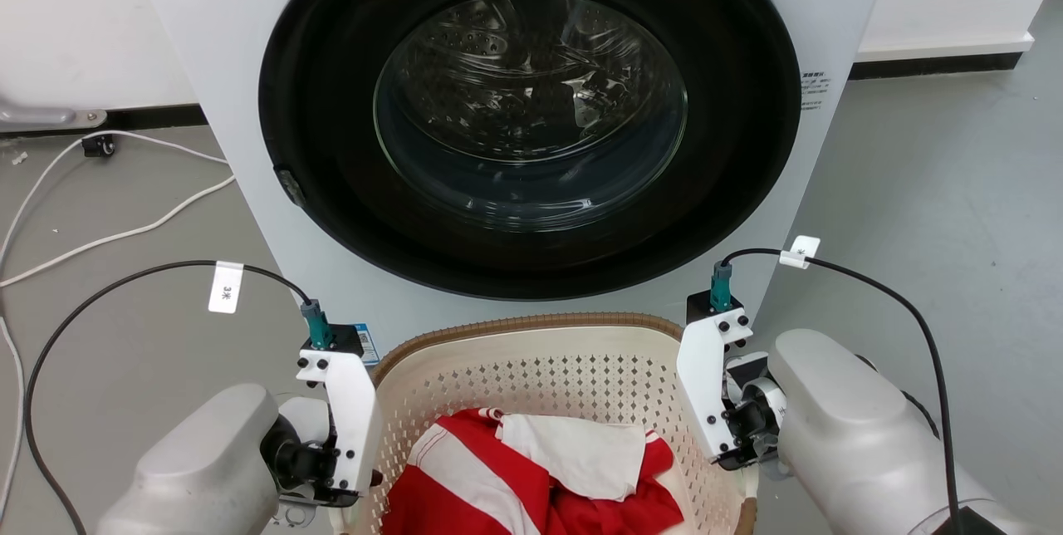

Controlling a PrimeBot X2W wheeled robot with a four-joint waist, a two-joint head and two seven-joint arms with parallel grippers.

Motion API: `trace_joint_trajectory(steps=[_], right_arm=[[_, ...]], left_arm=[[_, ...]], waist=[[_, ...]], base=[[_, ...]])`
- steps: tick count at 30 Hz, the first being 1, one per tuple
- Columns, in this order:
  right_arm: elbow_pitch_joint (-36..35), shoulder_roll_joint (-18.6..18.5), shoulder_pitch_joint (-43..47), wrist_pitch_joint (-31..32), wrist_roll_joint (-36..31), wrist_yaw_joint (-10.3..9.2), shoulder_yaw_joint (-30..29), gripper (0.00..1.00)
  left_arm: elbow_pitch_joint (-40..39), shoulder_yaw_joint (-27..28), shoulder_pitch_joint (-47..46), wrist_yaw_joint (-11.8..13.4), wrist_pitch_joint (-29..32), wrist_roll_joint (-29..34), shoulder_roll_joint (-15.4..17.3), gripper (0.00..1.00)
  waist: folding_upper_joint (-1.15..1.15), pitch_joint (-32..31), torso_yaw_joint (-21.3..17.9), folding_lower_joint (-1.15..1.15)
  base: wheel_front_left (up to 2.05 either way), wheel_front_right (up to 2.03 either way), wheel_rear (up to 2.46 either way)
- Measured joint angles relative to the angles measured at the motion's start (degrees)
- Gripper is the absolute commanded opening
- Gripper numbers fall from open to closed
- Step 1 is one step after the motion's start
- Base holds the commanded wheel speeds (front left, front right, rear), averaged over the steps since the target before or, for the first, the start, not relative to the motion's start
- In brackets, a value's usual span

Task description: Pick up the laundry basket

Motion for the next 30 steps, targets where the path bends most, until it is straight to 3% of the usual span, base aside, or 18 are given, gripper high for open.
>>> trace_joint_trajectory(steps=[30], right_arm=[[1.1, 0.1, -0.1, 0.0, 1.6, 0.00, 1.7, 0.00]], left_arm=[[1.0, -1.6, -0.2, 0.0, 0.8, -1.7, -0.2, 0.00]], waist=[[0.00, -1.4, 0.1, 0.00]], base=[[0.00, 0.00, 0.00]])
